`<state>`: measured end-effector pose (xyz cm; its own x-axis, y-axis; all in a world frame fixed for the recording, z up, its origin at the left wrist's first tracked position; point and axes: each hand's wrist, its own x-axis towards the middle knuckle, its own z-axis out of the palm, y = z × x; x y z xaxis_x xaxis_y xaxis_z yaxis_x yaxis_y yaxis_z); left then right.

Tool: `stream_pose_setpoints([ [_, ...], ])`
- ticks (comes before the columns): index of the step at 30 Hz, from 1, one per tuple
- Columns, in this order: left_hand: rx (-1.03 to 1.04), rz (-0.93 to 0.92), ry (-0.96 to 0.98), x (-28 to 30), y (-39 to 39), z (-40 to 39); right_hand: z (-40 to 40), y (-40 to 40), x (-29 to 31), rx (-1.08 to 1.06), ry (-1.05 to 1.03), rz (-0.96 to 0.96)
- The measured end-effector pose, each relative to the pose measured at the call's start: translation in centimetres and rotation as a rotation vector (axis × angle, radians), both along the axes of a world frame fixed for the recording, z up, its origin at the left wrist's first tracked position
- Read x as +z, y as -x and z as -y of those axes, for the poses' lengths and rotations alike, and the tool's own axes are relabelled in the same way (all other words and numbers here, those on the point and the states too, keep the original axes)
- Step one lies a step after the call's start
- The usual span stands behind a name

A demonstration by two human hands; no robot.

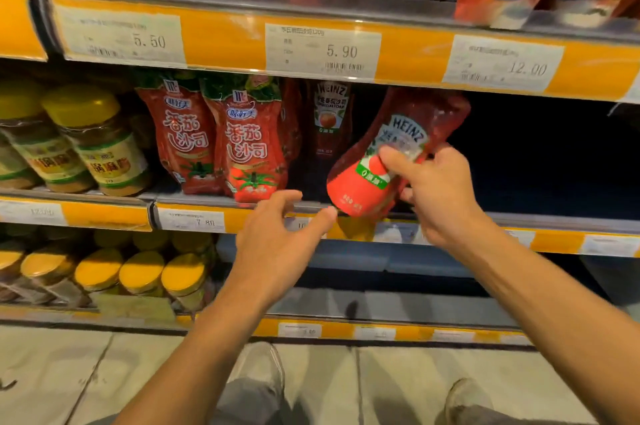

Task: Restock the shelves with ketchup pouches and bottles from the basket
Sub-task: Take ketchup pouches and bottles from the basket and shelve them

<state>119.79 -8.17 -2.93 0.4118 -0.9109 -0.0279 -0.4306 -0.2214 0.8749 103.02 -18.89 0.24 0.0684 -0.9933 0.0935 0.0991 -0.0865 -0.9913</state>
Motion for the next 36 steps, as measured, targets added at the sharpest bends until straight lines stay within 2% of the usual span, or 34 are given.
stream_pose_setpoints([
  [3, -0.007, 0.55, 0.085, -1.4, -1.2, 0.4, 3.2, -1.2, -0.2, 0.009, 0.114, -0.121],
  [4, -0.028, 0.671, 0.084, -1.9, -1.4, 0.5, 4.1, -1.6, -0.5, 0.027, 0.144, -0.167],
  [9, -0.134, 0.92, 0.052, -3.1, -1.6, 1.2, 7.7, -3.9, -1.4, 0.053, 0.246, -0.444],
  [13, -0.143, 0.972, 0.031, -3.4, -1.7, 1.8, 9.6, -4.3, -1.3, 0.288, 0.127, -0.407],
  [16, -0.135, 0.974, 0.015, -3.5, -1.6, 2.1, 10.3, -4.6, -1.9, 0.421, 0.102, -0.48],
  [26, -0.144, 0.948, -0.002, -3.5, -1.5, 2.0, 12.3, -4.8, -2.7, 0.381, 0.177, -0.436],
  [30, -0.135, 0.945, -0.007, -3.7, -1.3, 2.1, 13.2, -4.2, -2.2, 0.419, 0.227, -0.489],
  [36, -0.119, 0.971, -0.02, -3.6, -0.9, 2.1, 13.2, -3.4, -2.9, 0.458, 0.168, -0.55],
])
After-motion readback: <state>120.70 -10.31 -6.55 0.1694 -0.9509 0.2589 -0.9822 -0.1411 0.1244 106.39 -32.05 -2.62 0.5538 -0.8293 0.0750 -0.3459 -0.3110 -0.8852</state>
